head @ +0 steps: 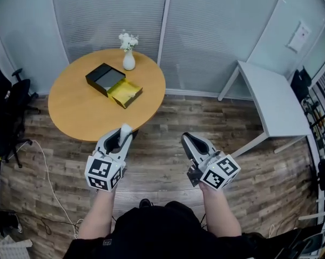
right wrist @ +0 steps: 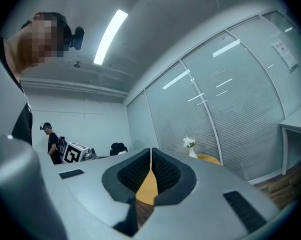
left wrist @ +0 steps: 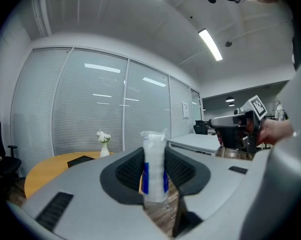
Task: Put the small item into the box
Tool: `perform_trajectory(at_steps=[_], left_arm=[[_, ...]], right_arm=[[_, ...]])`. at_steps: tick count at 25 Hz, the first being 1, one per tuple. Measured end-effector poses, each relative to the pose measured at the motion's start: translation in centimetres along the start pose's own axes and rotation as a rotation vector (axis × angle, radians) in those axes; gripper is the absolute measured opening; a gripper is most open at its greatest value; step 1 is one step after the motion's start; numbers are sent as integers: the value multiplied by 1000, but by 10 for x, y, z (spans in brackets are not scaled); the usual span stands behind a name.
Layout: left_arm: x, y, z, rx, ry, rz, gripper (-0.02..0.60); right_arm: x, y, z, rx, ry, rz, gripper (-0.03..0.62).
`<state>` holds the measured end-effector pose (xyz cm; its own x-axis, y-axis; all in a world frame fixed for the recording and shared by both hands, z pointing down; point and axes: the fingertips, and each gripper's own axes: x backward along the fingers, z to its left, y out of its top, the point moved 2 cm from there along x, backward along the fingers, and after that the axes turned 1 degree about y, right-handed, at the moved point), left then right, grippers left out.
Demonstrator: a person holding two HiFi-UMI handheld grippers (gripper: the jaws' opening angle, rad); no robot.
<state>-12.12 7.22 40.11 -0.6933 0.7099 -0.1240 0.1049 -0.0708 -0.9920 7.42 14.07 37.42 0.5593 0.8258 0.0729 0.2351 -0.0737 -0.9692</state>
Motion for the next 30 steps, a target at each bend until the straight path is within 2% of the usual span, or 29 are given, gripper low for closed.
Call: perform_trajectory(at_steps=[6, 13, 25, 30], left_arm=[[-16, -5, 27, 8, 25, 22, 133], [-60, -17, 68, 25, 94, 54, 133], [-214, 2, 153, 43, 207, 73, 133], [-260, 14, 173, 35, 245, 62, 133]], right_arm=[[-37, -7, -18, -26, 37, 14, 38], [-94, -14, -70, -57, 98, 22, 38], [-220, 5, -221, -92, 200, 64, 38], [-253, 11, -260, -91, 252, 90, 38]])
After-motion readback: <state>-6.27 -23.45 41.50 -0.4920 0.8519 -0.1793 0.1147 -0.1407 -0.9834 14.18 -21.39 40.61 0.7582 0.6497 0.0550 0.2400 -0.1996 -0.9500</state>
